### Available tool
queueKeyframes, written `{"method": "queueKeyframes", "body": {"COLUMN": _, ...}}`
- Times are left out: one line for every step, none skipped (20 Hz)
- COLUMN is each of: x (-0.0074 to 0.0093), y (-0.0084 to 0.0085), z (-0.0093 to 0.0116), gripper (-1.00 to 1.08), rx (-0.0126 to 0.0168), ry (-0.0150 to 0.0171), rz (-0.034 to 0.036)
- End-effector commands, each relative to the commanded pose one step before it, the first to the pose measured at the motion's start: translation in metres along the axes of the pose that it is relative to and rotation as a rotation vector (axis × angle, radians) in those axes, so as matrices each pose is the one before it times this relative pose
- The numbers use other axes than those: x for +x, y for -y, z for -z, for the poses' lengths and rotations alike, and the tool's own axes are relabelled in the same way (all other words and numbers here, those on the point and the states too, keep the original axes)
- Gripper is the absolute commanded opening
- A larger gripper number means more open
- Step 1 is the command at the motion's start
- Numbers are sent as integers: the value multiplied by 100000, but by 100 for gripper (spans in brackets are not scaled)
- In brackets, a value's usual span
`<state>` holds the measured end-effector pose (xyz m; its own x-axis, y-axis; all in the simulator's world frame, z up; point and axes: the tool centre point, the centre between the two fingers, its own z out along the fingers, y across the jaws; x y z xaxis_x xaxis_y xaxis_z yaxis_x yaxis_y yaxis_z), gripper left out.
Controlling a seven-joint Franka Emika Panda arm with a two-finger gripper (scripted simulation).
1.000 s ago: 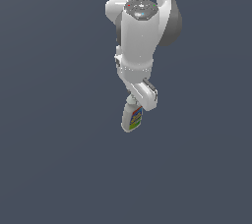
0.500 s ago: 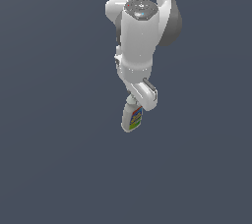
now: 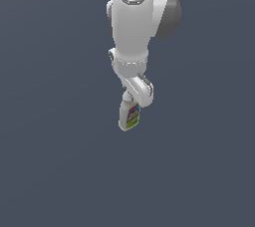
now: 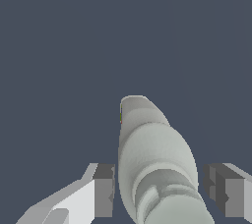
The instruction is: Pick up the object and move it to a goal position.
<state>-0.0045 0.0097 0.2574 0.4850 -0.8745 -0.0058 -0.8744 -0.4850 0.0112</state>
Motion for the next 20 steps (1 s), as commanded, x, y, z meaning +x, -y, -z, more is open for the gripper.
{"method": "queueKeyframes", "body": {"x": 1080, "y": -329, "z": 2321, "gripper": -100, "rx": 1245, "ry": -572, "rz": -68}}
{"method": "queueKeyframes", "body": {"x": 436, "y": -234, "z": 763, "gripper": -100, "rx": 0, "ry": 0, "rz": 0}}
{"method": "queueKeyframes", "body": {"x": 459, "y": -245, "z": 803, "gripper": -100, "rx": 0, "ry": 0, "rz": 0}}
{"method": "queueKeyframes", "body": {"x": 479, "y": -254, "z": 835, "gripper": -100, "rx": 0, "ry": 0, "rz": 0}}
{"method": "queueKeyframes", "body": {"x": 495, "y": -261, "z": 861, "gripper": -100, "rx": 0, "ry": 0, "rz": 0}}
{"method": "queueKeyframes", "body": {"x": 508, "y": -266, "z": 882, "gripper": -100, "rx": 0, "ry": 0, "rz": 0}}
{"method": "queueKeyframes", "body": {"x": 520, "y": -269, "z": 898, "gripper": -100, "rx": 0, "ry": 0, "rz": 0}}
{"method": "queueKeyframes", "body": {"x": 528, "y": -271, "z": 911, "gripper": -100, "rx": 0, "ry": 0, "rz": 0}}
{"method": "queueKeyframes", "body": {"x": 536, "y": -272, "z": 920, "gripper": -100, "rx": 0, "ry": 0, "rz": 0}}
{"method": "queueKeyframes", "body": {"x": 542, "y": -273, "z": 926, "gripper": -100, "rx": 0, "ry": 0, "rz": 0}}
{"method": "queueKeyframes", "body": {"x": 546, "y": -256, "z": 907, "gripper": -100, "rx": -20, "ry": 36, "rz": 26}}
{"method": "queueKeyframes", "body": {"x": 549, "y": -270, "z": 931, "gripper": -100, "rx": 0, "ry": 0, "rz": 0}}
{"method": "queueKeyframes", "body": {"x": 551, "y": -268, "z": 931, "gripper": -100, "rx": 0, "ry": 0, "rz": 0}}
{"method": "queueKeyframes", "body": {"x": 546, "y": -262, "z": 918, "gripper": -100, "rx": 0, "ry": 0, "rz": 0}}
{"method": "queueKeyframes", "body": {"x": 523, "y": -247, "z": 874, "gripper": -100, "rx": 0, "ry": 0, "rz": 0}}
{"method": "queueKeyframes", "body": {"x": 479, "y": -209, "z": 821, "gripper": -100, "rx": -36, "ry": -21, "rz": 25}}
{"method": "queueKeyframes", "body": {"x": 478, "y": -220, "z": 792, "gripper": -100, "rx": 0, "ry": 0, "rz": 0}}
{"method": "queueKeyframes", "body": {"x": 459, "y": -208, "z": 756, "gripper": -100, "rx": 0, "ry": 0, "rz": 0}}
{"method": "queueKeyframes", "body": {"x": 440, "y": -197, "z": 723, "gripper": -100, "rx": 0, "ry": 0, "rz": 0}}
{"method": "queueKeyframes", "body": {"x": 423, "y": -186, "z": 692, "gripper": -100, "rx": 0, "ry": 0, "rz": 0}}
